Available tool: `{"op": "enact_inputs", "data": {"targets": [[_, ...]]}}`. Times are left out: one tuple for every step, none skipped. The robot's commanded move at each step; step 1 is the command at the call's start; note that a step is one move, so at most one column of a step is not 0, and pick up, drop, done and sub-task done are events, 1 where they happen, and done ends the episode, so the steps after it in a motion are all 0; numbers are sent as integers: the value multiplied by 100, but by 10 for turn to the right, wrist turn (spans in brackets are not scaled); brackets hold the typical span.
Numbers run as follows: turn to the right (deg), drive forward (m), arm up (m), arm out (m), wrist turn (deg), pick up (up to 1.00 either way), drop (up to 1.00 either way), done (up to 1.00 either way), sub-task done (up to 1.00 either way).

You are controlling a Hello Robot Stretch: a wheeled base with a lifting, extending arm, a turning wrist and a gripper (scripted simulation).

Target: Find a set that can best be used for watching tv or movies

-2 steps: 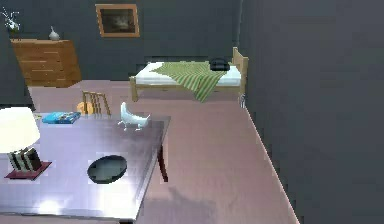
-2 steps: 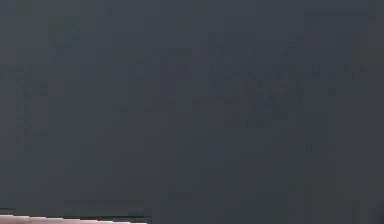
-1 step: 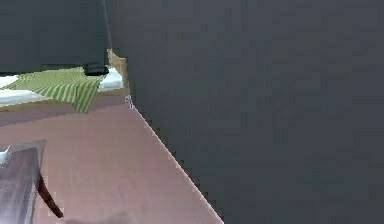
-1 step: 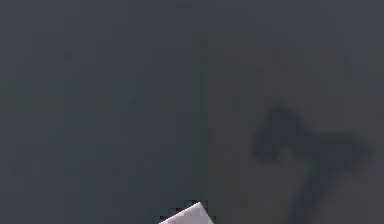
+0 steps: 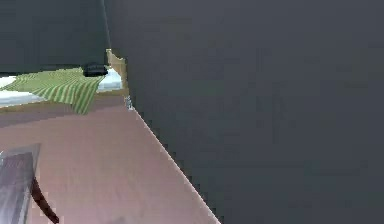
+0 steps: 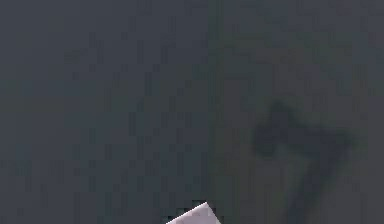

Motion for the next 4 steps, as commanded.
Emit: {"op": "enact_inputs", "data": {"targets": [[-450,0,0,0,0,0,0,0,0],[-180,0,0,0,0,0,0,0,0],[0,30,0,0,0,0,0,0,0],[-450,0,0,0,0,0,0,0,0]]}}
